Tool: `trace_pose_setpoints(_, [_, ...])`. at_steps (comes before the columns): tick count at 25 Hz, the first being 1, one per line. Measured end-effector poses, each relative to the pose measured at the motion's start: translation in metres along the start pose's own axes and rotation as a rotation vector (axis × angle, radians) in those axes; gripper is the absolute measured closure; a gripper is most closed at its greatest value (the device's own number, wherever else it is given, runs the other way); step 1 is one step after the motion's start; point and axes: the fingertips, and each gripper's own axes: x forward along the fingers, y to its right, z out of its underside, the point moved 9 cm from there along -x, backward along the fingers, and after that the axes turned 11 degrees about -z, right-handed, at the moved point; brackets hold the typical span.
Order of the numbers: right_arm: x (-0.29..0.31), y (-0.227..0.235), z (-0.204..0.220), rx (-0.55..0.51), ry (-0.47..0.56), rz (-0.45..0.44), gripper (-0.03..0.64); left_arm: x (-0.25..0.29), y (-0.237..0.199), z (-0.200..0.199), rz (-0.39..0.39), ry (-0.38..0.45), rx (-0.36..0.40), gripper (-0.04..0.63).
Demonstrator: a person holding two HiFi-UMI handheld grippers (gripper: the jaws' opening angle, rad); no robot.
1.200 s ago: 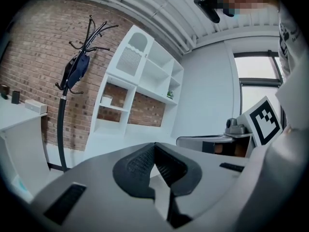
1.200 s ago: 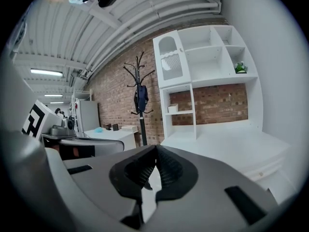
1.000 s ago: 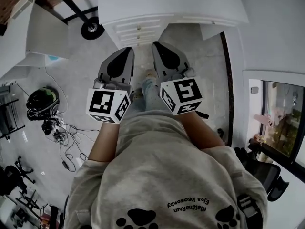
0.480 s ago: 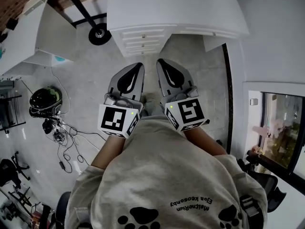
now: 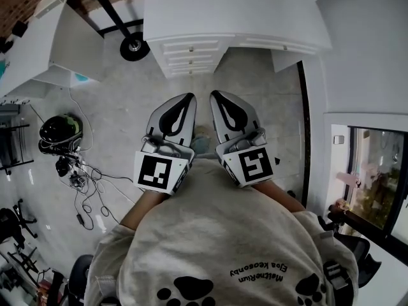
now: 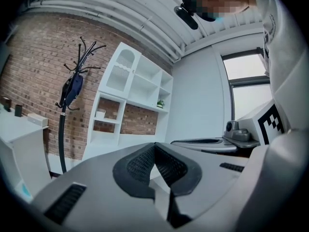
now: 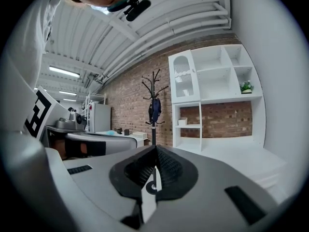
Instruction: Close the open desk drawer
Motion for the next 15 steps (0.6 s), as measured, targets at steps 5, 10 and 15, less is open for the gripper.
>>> trace_pose_setpoints(5, [-0.004, -0.007, -0.005, -0.015, 0.052, 0.007, 0.588, -0.008, 0.008, -0.001, -0.007, 0.032, -0.026, 0.578])
trace_pose_setpoints(10, [-0.010, -0.008, -0.006, -0.019, 0.064, 0.001, 0.588, -0.007, 0.017, -0.003, -0.002, 0.044, -0.037, 0.577])
trace_pose_setpoints(15, [-0.015, -0.003, -0.004, -0.009, 0.065, -0.007, 0.588, -0.004, 0.023, -0.002, -0.005, 0.045, -0.026, 0.578])
